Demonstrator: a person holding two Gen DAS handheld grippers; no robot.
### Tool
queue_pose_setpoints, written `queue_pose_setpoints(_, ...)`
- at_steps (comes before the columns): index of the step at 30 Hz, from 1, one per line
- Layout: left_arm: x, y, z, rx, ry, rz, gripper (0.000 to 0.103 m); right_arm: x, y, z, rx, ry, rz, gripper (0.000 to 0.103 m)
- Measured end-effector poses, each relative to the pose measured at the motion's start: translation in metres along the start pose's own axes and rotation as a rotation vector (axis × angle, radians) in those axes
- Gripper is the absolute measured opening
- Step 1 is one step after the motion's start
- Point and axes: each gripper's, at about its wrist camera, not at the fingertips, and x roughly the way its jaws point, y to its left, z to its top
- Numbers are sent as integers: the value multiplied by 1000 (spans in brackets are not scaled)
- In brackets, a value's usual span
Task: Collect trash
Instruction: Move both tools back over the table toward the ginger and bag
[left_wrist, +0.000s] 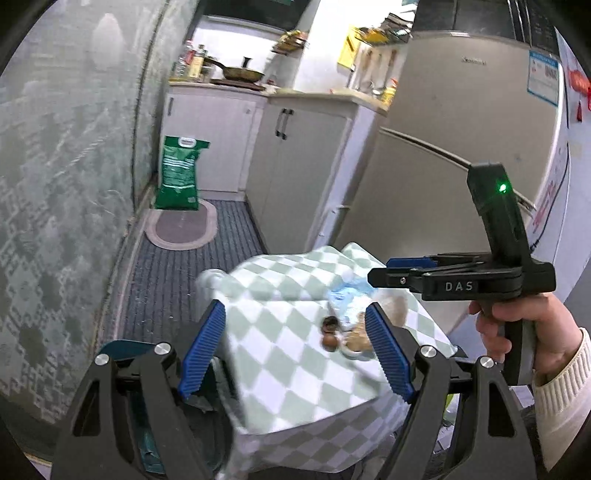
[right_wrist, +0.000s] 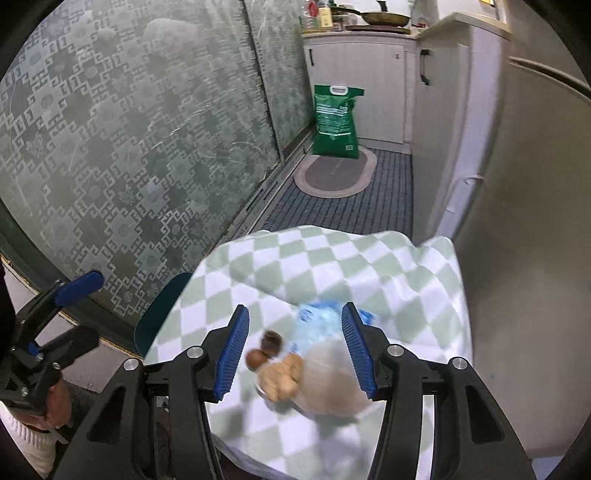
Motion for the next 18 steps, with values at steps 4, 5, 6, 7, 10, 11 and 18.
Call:
queue_pose_setpoints(4,17,-23,-4,31,35,-35,80,-13,-19,-9,20,-11,-11,54)
queue_pose_setpoints(5,22,-29,-5,39,45,-43,80,-16,-24,-11,26,-14,-11,54)
queue_pose_setpoints(6,25,-33,-7,47,52,-47,80,-17,-26,-13,30,-15,-12,55)
queue_pose_setpoints(7,29,-38,-8,59,60,-52,80,-19,-31,-16,35,-16,-14,55)
queue_pose_setpoints(10,46,-54,-13,97,94,-63,80,-23,-41,-24,48,-14,-18,55)
queue_pose_setpoints(11,52,-59,-16,111,107,-65,78,-24,-45,-27,53,-16,-17,55)
queue_pose_setpoints(18,90,-71,-25,167,168,-31,59,-29,-62,-42,77,-21,29,49)
